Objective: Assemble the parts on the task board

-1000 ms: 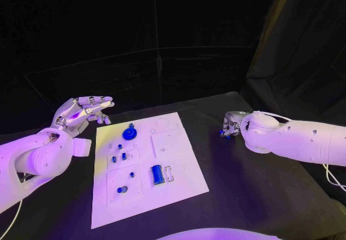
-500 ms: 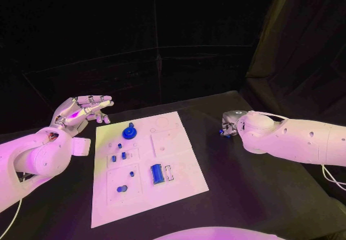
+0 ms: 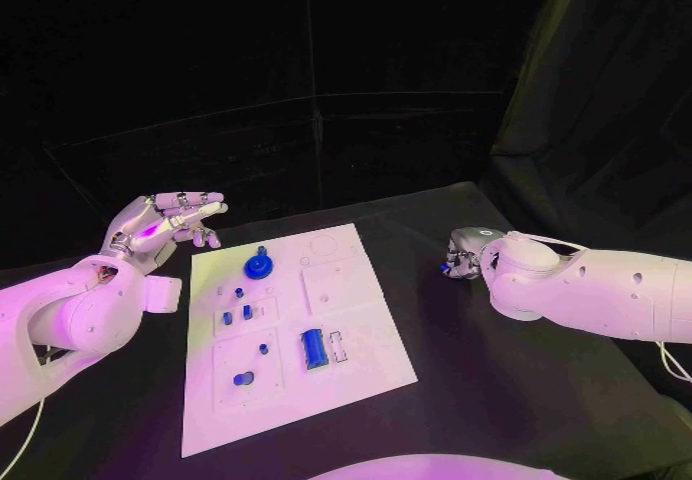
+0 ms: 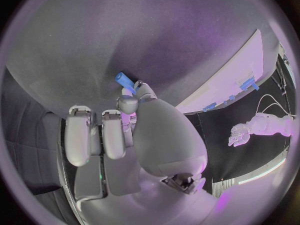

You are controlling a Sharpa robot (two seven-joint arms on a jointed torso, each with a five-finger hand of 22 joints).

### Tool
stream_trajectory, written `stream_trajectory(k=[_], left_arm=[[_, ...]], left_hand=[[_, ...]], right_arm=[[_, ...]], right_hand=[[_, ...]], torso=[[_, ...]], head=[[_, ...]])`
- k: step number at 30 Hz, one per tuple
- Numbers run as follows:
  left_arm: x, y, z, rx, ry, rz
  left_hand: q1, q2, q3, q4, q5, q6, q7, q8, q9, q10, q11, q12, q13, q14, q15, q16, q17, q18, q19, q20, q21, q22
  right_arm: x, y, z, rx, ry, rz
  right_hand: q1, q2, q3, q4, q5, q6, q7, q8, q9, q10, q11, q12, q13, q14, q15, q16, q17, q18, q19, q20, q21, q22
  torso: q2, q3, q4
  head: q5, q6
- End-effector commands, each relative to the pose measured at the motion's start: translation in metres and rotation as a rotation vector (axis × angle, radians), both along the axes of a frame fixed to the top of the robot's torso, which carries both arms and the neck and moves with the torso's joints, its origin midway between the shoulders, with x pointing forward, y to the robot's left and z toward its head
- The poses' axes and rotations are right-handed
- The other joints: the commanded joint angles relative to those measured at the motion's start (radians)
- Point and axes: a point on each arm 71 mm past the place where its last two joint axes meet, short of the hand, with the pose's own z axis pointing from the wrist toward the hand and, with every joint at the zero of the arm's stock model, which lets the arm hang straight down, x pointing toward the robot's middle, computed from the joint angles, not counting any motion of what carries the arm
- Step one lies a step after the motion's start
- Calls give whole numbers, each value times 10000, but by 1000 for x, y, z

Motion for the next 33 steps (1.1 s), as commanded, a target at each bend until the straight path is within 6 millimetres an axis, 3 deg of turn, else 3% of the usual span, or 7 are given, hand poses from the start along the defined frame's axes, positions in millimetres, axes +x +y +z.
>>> stream_trajectory(k=[1,10,18,22,27,33], left_arm=[[0,-1,1,-86,-58,-63],[1,0,1,-71,-53,-44],[1,0,1,-66,-50,-43],[1,-1,0,-69,-48,-56],[0,-1,0,-73,-44,-68],[0,-2,1,-84,-42,-91]], left_hand=[[51,20,-55,20,52,-33,-29,50,9,-61,21,46,3,-74,13,18,-15,141,-14,28,-22,-15],[51,20,-55,20,52,-33,-29,50,9,-61,21,46,3,-74,13,18,-15,141,-14,28,-22,-15],[51,20,-55,20,52,-33,-29,50,9,-61,21,46,3,-74,13,18,-15,141,-14,28,-22,-15],[51,20,-55,20,52,-33,-29,50,9,-61,21,46,3,-74,13,18,-15,141,-14,28,-22,-15],[51,20,-55,20,52,-33,-29,50,9,-61,21,46,3,-74,13,18,-15,141,-14,28,-22,-15],[59,27,-67,16,52,-34,-28,55,8,-66,21,56,2,-76,12,25,-21,141,-10,27,-26,-20]], right_arm=[[-2,1,5,1045,-598,-342],[-20,15,21,2050,-1216,6],[-42,48,40,3326,-1437,754],[-51,71,43,4097,-1156,1096],[-55,98,42,4940,-636,1384],[-53,127,36,5710,13,1578]], right_hand=[[-38,-192,262,40,99,343,-245,-38,40,87,-17,70,154,667,-63,46,639,-96,359,-63,46,1093],[-316,-618,997,172,86,403,-255,-83,61,145,-17,88,207,672,-72,56,668,-99,366,-68,53,1111],[-487,-757,1215,241,-15,420,-244,-99,71,179,-18,121,249,677,-67,67,692,-100,368,-69,55,1118],[-547,-796,1290,263,17,420,-242,-108,74,182,-16,118,251,676,-65,63,685,-97,363,-69,49,1109],[-613,-827,1354,286,61,420,-237,-116,77,192,-11,129,266,676,-63,62,684,-96,360,-67,44,1103],[-783,-869,1409,333,176,422,-227,-129,87,217,0,150,289,676,-54,59,682,-94,357,-60,40,1098]], torso=[[11,4,10],[8,-5,9],[5,-1,4],[14,-14,1],[18,-2,18],[18,-29,49]], head=[[3,15],[38,-2],[158,-33],[339,-59],[613,-105],[1016,-228]])
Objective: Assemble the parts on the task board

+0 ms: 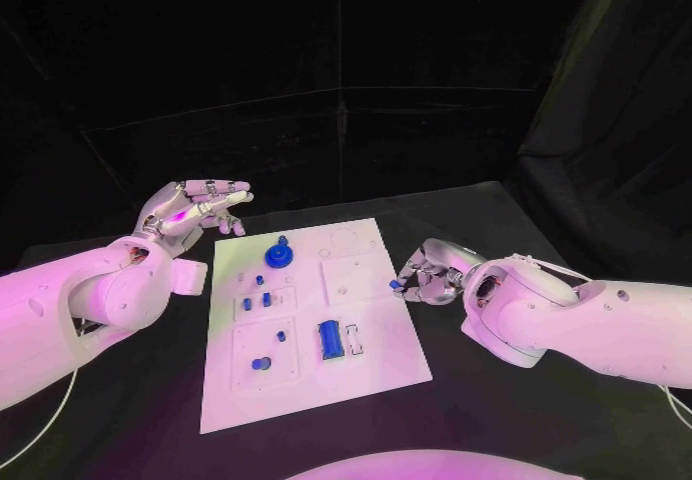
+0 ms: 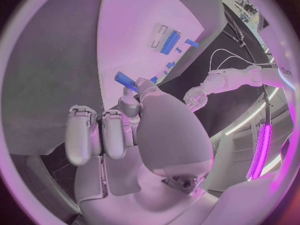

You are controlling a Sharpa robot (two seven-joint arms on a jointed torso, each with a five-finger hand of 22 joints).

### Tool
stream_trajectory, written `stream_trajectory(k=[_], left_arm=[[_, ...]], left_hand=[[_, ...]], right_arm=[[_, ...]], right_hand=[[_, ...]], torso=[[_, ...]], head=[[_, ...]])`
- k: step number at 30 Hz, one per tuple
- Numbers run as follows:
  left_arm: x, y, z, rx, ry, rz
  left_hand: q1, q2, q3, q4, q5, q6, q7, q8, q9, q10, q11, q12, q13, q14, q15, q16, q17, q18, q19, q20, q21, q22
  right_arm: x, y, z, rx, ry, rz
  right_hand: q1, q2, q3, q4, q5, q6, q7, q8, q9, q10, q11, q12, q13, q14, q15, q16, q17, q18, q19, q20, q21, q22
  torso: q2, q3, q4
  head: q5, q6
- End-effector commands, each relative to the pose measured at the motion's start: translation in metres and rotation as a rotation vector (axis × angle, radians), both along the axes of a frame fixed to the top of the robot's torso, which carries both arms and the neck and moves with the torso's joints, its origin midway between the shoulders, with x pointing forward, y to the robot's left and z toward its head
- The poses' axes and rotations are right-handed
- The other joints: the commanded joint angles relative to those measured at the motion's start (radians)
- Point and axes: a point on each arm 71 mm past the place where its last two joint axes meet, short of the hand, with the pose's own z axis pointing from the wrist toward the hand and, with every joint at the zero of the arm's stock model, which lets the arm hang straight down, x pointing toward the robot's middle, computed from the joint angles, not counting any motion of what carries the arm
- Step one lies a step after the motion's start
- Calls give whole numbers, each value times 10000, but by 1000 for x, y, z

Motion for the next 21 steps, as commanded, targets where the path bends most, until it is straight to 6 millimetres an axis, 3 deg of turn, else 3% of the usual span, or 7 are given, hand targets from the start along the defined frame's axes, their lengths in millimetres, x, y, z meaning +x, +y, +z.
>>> stream_trajectory(k=[1,6,9,14,21], left_arm=[[-1,-1,2,-100,-58,-88],[-1,-1,2,-104,-58,-92],[-2,-2,2,-113,-57,-112],[-2,-2,2,-124,-59,-131],[-2,-3,2,-127,-57,-140]], left_hand=[[60,27,-69,15,52,-34,-28,55,8,-66,21,56,2,-77,12,25,-20,141,-10,27,-27,-20],[60,27,-69,15,52,-34,-28,55,8,-66,21,56,2,-77,12,25,-20,141,-10,27,-27,-20],[48,22,-84,20,50,-36,-24,57,8,-68,23,61,2,-78,13,28,-23,140,-8,27,-29,-22],[17,20,-114,39,50,-41,-20,59,7,-72,28,70,2,-80,17,34,-28,138,-6,30,-34,-27],[-46,24,-176,84,50,-48,-17,64,5,-82,32,88,2,-82,25,46,-38,135,-1,35,-48,-40]], right_arm=[[1,11,-4,787,544,-72],[2,25,-9,974,875,92],[2,32,-14,953,1184,199],[2,42,-21,733,1693,367],[3,49,-29,182,2056,460]], right_hand=[[-155,35,62,30,51,112,-64,-44,5,97,-13,21,-1,676,-55,59,683,-94,343,-44,41,1100],[-385,3,48,112,118,139,-68,-41,21,127,-12,48,25,681,-49,69,702,-97,349,-36,48,1113],[-648,-42,-19,208,502,210,-97,-13,51,156,-30,88,67,685,-58,77,718,-100,358,-39,59,1131],[-895,-67,-100,291,651,322,-142,42,94,241,-62,235,199,694,-82,101,760,-108,377,-56,82,1169],[-1055,-17,-131,332,682,473,-215,123,146,427,-120,601,518,707,-121,141,831,-126,417,-86,133,1250]], torso=[[3,-17,32],[12,-9,4],[14,-9,-11],[22,13,-11],[13,7,-9]], head=[[229,-78],[503,-137],[688,-201],[768,-277],[798,-344]])
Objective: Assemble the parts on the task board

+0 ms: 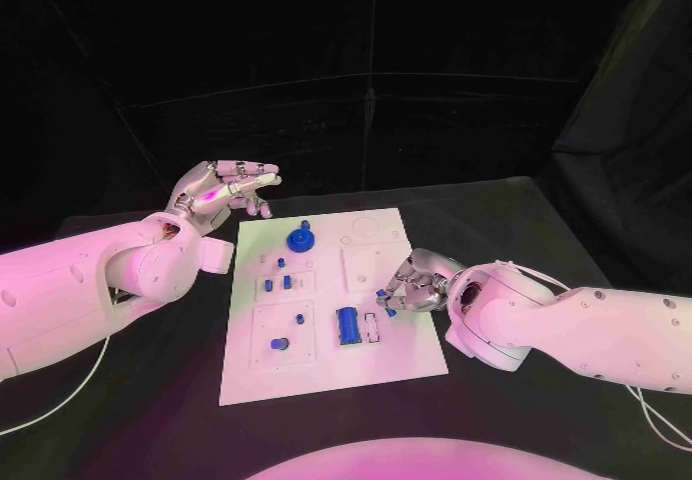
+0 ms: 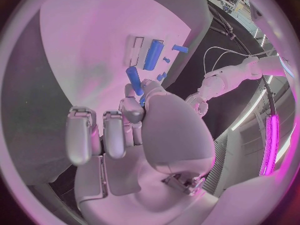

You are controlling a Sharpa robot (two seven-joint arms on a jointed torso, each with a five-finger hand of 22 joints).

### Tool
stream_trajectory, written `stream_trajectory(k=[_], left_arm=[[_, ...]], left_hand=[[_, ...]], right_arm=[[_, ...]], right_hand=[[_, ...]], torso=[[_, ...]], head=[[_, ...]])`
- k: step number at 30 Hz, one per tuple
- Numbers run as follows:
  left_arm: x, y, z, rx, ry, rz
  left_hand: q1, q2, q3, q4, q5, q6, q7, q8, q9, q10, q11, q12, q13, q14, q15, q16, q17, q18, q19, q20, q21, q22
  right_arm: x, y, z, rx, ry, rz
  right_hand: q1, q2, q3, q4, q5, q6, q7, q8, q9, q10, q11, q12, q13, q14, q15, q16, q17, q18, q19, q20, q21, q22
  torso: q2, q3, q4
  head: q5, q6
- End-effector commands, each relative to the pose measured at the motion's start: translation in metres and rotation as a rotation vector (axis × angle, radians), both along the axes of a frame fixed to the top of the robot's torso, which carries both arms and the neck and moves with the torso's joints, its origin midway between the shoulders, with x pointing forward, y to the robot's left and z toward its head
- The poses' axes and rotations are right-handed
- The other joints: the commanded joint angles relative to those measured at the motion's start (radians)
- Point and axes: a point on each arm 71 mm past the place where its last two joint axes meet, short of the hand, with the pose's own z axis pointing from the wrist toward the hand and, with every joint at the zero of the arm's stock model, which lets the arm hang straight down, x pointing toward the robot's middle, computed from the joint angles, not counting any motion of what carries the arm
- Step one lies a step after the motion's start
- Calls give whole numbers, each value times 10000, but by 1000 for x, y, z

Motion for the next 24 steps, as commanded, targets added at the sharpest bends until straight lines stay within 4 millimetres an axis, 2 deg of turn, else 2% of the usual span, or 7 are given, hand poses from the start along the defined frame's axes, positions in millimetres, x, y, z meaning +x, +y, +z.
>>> stream_trajectory(k=[1,13,24], left_arm=[[0,-1,2,-97,-62,-80],[-1,-2,2,-108,-61,-108],[-1,-2,2,-102,-49,-104]], left_hand=[[-46,24,-41,8,50,-48,-17,64,5,-46,-5,44,2,-46,-12,46,-12,136,-1,35,-48,-13],[-46,24,-41,8,50,-48,-17,64,5,-46,-5,44,2,-46,-12,46,-12,136,-1,35,-48,-13],[-50,23,-54,11,50,-51,-20,65,4,-49,-7,48,2,-47,-11,49,-14,136,1,36,-51,-16]], right_arm=[[-1,2,-6,-558,504,102],[-4,13,-15,-929,887,430],[-7,18,-17,-717,1019,428]], right_hand=[[-114,12,-8,71,73,82,-22,64,19,117,-16,107,77,723,-63,59,843,-129,422,-89,54,1261],[-146,28,-12,78,74,109,-36,79,29,139,-28,131,100,725,-72,64,852,-131,427,-97,60,1270],[-213,50,-24,103,74,122,-43,86,38,155,-35,138,113,726,-82,69,862,-132,429,-108,61,1272]], torso=[[-5,2,-3],[-8,3,-2],[-15,0,-8]], head=[[28,-24],[131,-121],[169,-145]])
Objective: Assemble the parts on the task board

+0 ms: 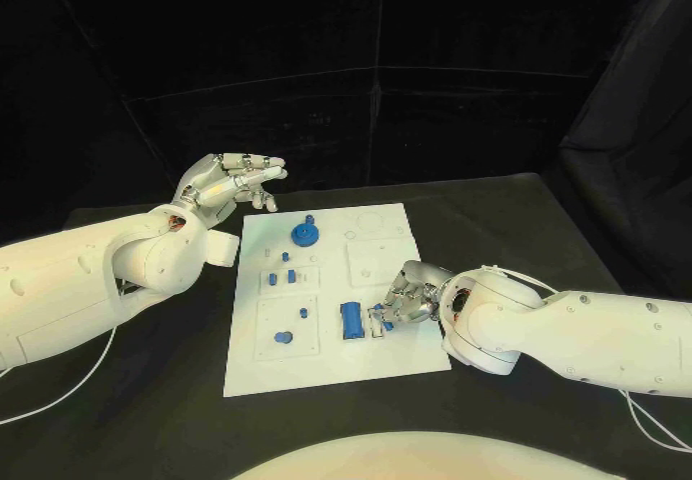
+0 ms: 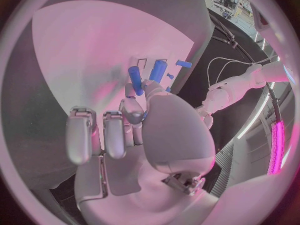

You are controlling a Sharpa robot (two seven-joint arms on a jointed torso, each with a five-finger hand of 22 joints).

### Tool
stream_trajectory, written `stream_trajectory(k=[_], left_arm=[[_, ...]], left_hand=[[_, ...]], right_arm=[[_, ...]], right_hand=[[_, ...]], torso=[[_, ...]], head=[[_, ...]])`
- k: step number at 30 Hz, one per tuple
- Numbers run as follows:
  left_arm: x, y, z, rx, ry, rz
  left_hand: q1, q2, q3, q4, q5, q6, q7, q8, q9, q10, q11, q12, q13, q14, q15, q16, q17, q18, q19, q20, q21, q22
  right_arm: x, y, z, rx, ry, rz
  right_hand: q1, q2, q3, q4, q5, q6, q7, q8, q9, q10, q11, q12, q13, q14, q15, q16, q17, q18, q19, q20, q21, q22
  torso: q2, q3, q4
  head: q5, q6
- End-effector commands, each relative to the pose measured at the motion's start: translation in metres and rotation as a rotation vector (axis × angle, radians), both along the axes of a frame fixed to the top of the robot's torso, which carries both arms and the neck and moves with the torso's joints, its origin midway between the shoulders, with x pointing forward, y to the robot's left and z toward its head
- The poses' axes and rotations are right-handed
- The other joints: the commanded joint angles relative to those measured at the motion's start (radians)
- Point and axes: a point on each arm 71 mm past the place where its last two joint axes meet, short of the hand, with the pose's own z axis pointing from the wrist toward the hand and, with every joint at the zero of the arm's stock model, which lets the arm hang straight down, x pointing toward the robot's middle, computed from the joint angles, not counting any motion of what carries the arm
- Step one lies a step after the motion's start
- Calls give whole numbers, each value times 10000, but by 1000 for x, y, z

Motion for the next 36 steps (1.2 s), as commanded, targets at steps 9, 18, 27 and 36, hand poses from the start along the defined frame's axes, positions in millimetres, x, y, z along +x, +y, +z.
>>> stream_trajectory(k=[9,18,27,36], left_arm=[[0,-1,2,-93,-42,-91],[0,-1,2,-89,-37,-86],[0,-1,2,-88,-36,-85],[0,0,2,-85,-36,-79]], left_hand=[[-50,23,-51,5,51,-51,-20,65,5,-49,-6,49,2,-47,-11,49,-16,136,1,36,-51,-9],[-50,23,-51,5,51,-51,-20,65,5,-49,-6,49,2,-47,-11,49,-16,136,1,36,-51,-9],[-50,23,-51,5,51,-51,-20,65,5,-49,-6,49,2,-47,-11,49,-16,136,1,36,-51,-9],[-50,23,-51,5,51,-51,-20,65,5,-49,-6,49,2,-47,-11,49,-16,136,1,36,-51,-9]], right_arm=[[0,1,-2,-102,203,56],[-1,5,-3,-326,402,294],[0,8,-3,-362,318,330],[1,8,-4,-443,283,294]], right_hand=[[-195,55,-21,114,18,129,-18,68,38,88,-40,55,23,715,-84,79,881,-134,470,-90,67,1282],[-478,72,-131,180,-76,211,-56,137,90,153,-67,157,140,719,-108,93,907,-143,489,-114,90,1321],[-530,75,-153,186,-86,221,-61,149,100,157,-71,157,148,717,-112,89,902,-140,483,-119,82,1309],[-919,93,-366,219,-38,210,-52,174,132,158,-65,127,164,715,-111,86,901,-141,482,-125,78,1308]], torso=[[-2,-3,0],[1,-6,-4],[1,0,-2],[-1,-6,-14]], head=[[16,-20],[47,-68],[86,-81],[134,-104]])
